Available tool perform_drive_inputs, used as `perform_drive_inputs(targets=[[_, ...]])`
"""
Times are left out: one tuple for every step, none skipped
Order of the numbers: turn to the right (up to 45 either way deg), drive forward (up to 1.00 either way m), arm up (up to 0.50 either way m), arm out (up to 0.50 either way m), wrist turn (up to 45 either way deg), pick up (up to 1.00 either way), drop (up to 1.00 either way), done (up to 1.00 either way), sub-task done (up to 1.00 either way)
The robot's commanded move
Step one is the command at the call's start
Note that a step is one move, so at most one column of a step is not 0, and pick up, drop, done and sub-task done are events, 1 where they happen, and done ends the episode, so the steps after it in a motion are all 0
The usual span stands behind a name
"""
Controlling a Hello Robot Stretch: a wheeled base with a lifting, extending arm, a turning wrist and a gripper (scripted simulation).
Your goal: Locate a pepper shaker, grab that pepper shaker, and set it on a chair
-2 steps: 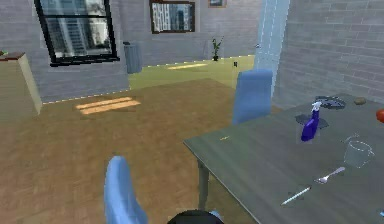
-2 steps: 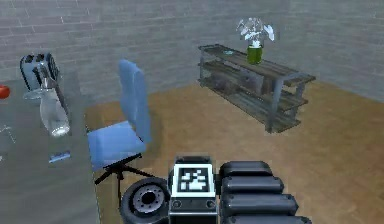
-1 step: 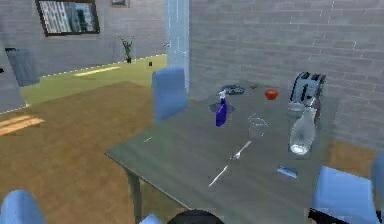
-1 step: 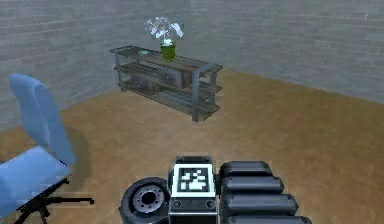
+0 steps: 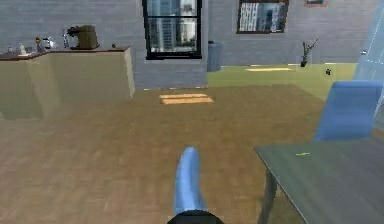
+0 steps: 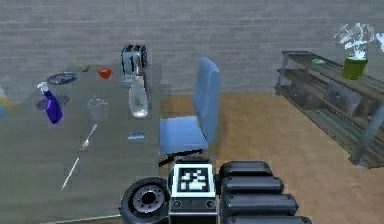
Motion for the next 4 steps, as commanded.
perform_drive_inputs(targets=[[-15.0, 0.00, 0.00, 0.00, 0.0, 0.00, 0.00, 0.00, 0.00], [45.0, 0.00, 0.00, 0.00, 0.0, 0.00, 0.00, 0.00, 0.00], [12.0, 0.00, 0.00, 0.00, 0.0, 0.00, 0.00, 0.00, 0.00], [-45.0, 0.00, 0.00, 0.00, 0.0, 0.00, 0.00, 0.00, 0.00]])
